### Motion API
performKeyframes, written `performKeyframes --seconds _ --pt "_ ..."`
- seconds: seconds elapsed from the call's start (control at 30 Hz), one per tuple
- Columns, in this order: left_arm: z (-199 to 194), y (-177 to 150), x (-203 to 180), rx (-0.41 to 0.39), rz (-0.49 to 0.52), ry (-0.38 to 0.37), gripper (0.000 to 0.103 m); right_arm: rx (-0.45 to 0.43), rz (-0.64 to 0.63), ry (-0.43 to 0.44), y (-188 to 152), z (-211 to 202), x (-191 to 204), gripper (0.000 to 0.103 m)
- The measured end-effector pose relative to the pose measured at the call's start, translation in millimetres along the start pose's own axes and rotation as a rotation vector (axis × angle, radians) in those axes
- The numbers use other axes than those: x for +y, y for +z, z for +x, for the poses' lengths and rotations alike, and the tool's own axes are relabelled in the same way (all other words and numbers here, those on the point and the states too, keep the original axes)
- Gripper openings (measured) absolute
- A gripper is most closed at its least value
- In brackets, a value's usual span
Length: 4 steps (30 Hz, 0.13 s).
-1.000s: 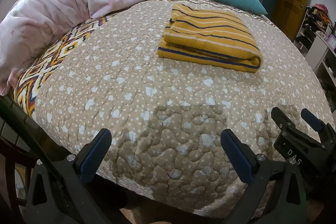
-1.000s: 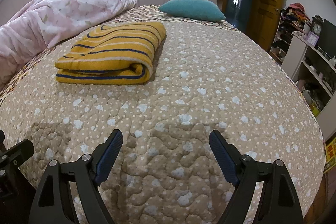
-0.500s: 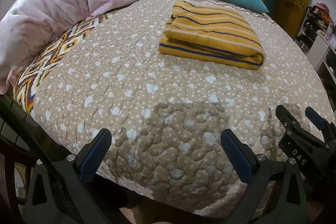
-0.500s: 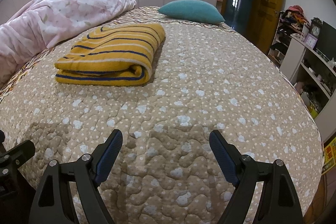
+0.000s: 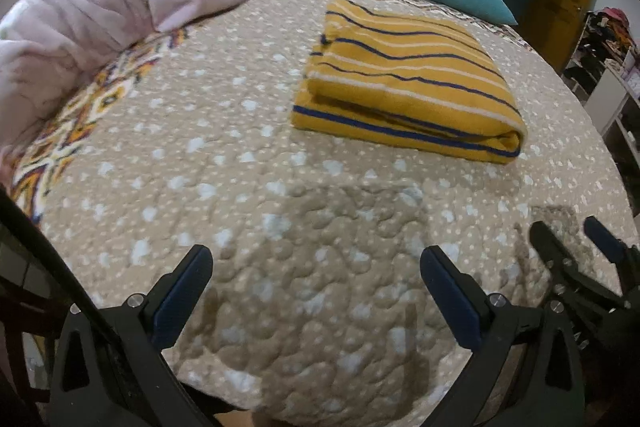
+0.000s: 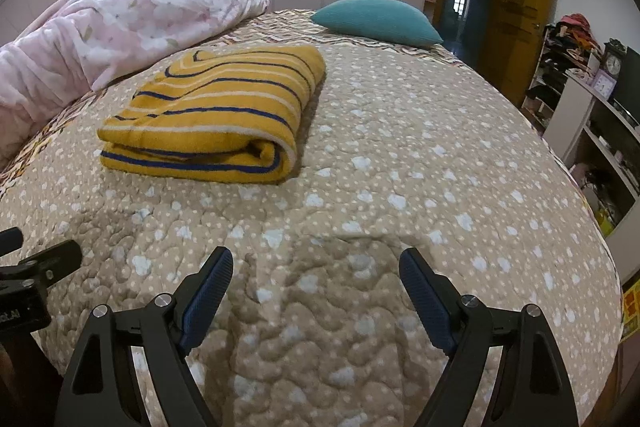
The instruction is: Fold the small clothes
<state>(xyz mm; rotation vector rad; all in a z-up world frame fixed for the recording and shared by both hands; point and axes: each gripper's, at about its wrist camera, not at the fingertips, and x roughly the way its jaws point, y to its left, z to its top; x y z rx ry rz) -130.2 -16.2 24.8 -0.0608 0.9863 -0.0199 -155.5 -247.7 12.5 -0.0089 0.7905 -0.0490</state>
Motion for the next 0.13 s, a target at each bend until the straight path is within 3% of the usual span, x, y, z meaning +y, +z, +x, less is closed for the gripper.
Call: performKeyframes --seconds 0.13 --pt "8.6 4.3 -1.7 0.012 -0.002 -0.006 0.103 0.015 -0.009 0.011 2.4 8.8 1.7 0.089"
